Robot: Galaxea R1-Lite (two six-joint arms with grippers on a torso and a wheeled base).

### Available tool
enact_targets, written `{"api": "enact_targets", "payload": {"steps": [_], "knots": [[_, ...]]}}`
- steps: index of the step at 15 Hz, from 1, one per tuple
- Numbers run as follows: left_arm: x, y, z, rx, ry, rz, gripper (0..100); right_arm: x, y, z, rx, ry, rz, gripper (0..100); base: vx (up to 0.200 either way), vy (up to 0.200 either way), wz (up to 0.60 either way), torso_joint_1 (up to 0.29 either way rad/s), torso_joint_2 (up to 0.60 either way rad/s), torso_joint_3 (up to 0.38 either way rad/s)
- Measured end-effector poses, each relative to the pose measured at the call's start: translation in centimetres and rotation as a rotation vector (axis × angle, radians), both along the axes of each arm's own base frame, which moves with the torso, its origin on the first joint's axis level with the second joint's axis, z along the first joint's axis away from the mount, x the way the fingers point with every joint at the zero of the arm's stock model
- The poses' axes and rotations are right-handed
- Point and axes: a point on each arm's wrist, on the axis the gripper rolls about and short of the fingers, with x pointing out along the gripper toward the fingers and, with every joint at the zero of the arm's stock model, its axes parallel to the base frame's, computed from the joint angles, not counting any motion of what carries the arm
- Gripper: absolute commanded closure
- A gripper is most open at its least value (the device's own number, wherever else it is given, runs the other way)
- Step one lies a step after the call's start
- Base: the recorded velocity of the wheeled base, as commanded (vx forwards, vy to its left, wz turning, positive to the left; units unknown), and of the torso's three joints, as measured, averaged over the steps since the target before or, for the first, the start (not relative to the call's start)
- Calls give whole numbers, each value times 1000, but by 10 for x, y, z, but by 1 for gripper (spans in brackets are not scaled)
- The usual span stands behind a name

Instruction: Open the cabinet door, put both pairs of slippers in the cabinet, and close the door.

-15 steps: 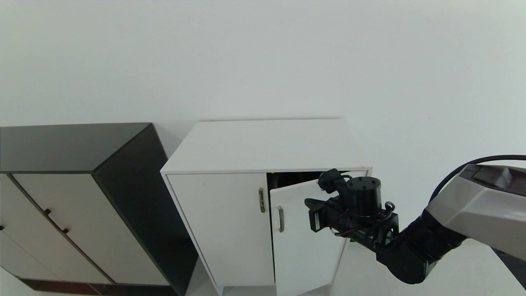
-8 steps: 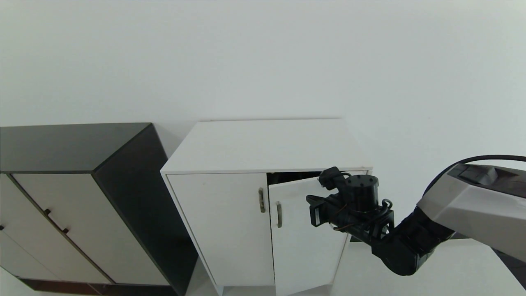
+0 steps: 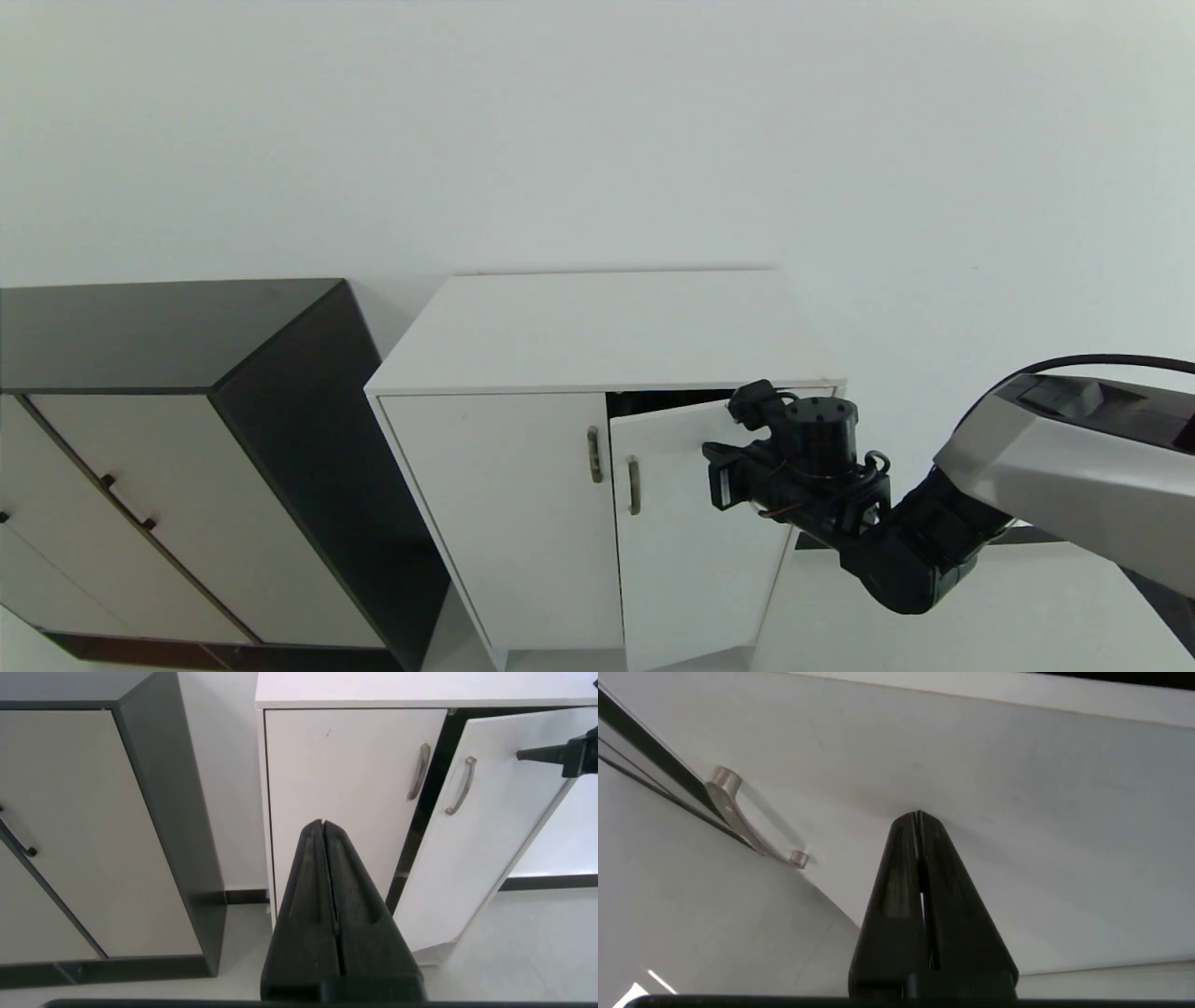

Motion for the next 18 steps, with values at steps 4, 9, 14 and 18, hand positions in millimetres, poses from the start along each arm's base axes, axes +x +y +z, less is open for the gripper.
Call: {"api": "enact_targets", "payload": {"steps": [4, 9, 14, 18], "knots": [[0, 0, 0, 0, 0, 0, 100, 8, -1, -5, 1, -1, -13, 100, 0, 0, 0, 0, 0, 0], [0, 0, 0, 0, 0, 0, 100, 17, -6, -14, -5, 10, -35, 100, 0, 0, 0, 0, 0, 0], [0, 0, 0, 0, 0, 0, 100, 24, -10, -18, -4, 11, -51, 100, 0, 0, 0, 0, 0, 0], [0, 0, 0, 0, 0, 0, 100, 29, -11, -21, -2, 8, -60, 100, 0, 0, 0, 0, 0, 0]]}}
